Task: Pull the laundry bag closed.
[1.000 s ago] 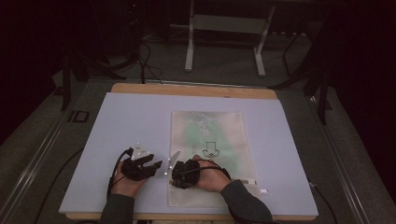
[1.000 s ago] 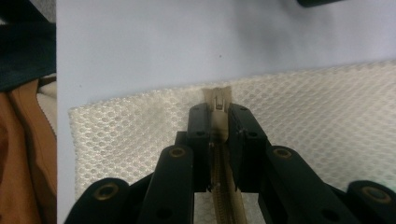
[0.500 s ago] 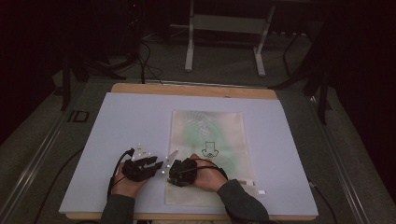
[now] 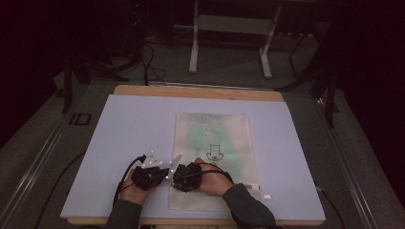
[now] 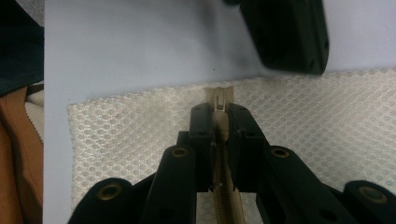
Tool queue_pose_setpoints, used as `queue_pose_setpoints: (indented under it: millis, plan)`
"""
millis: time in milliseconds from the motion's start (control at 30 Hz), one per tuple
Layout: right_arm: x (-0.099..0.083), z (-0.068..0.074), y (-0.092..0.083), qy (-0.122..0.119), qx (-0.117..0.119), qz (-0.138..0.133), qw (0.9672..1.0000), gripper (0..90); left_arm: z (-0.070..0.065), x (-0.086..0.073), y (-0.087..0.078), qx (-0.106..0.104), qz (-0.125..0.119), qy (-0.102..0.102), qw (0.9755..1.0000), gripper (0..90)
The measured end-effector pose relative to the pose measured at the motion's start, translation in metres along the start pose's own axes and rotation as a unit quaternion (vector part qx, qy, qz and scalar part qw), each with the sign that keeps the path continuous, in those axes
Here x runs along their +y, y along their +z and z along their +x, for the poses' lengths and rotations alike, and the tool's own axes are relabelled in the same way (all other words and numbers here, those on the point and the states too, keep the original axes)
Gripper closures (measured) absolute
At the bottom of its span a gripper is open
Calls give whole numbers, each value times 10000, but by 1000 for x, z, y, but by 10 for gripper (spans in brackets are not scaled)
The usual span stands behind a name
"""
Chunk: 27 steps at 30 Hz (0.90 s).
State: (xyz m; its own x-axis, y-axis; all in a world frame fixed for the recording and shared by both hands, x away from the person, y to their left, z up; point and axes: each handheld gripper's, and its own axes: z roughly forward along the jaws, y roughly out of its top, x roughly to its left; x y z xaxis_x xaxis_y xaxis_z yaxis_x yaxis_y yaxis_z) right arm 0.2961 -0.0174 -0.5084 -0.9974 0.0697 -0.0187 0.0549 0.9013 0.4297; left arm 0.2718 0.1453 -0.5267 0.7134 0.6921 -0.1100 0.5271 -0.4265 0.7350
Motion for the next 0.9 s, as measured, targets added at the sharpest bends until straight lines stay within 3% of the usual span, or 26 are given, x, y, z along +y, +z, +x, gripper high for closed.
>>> queue_pose_setpoints:
  millis: [200, 700, 800, 900]
  plan:
    - [-1, -1, 0, -9, -14, -41, 10000, 813, -7, 2, 6, -27, 158, 130, 9998, 891]
    - [-2, -4, 0, 18, 130, -45, 9999, 784, -7, -1, 8, -146, 342, 20, 9993, 891]
    - [-2, -5, 0, 39, 196, -41, 9998, 779, -4, -1, 9, -241, 340, -143, 9990, 892]
    - [-1, -6, 0, 38, 196, 5, 9998, 797, -5, 0, 9, -222, 363, -60, 9991, 892]
